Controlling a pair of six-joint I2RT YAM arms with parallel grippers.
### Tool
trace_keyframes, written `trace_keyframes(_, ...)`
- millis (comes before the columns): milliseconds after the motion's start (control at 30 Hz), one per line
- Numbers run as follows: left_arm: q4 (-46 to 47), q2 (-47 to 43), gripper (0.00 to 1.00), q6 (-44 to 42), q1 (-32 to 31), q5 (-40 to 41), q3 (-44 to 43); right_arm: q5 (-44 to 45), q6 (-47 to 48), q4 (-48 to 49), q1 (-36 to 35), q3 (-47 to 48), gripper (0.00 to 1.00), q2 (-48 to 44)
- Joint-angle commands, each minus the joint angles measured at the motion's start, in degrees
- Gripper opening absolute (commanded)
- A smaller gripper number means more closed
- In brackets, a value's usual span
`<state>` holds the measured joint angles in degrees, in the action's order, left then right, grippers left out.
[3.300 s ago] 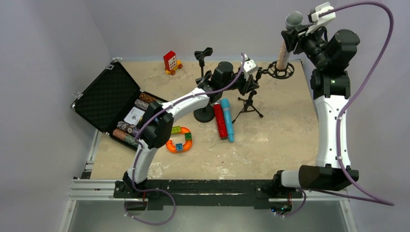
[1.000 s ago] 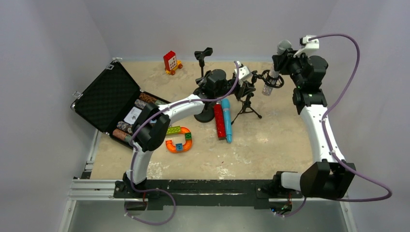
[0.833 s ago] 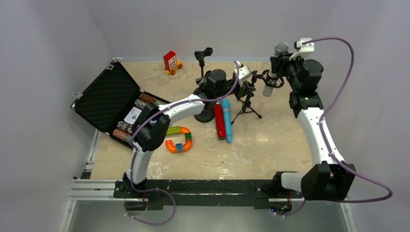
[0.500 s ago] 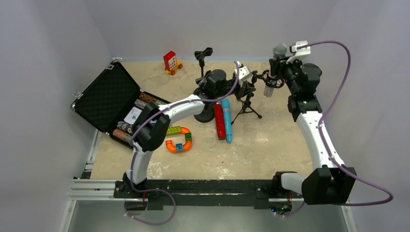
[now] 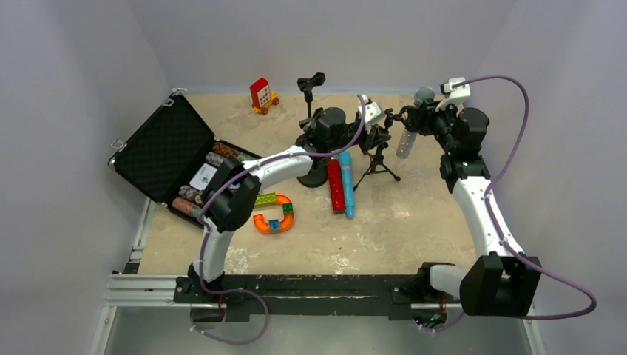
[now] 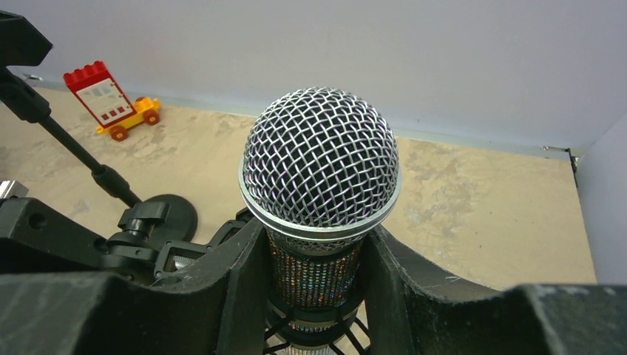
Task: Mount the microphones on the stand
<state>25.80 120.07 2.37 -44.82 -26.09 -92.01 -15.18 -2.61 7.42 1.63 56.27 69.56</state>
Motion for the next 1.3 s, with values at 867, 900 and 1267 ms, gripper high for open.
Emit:
trace_keyframes(867,-13.9,1.6,0.14,4.8,0.2,-1.7,-2.9,-3.1,28.3,-11.1,-0.5,11.8,0.00,-1.8)
trace_keyframes(900,-13.7,1.4,0.17,5.0,0.2,-1.8,-3.0,-3.0,28.3,-10.9,-0.6,11.8,0.00,-1.9)
trace_keyframes(1267,-12.7,0.1,0.61,7.6,0.2,-2.7,-4.7,-2.1,28.3,-12.3,-0.6,14.2,0.00,-0.1)
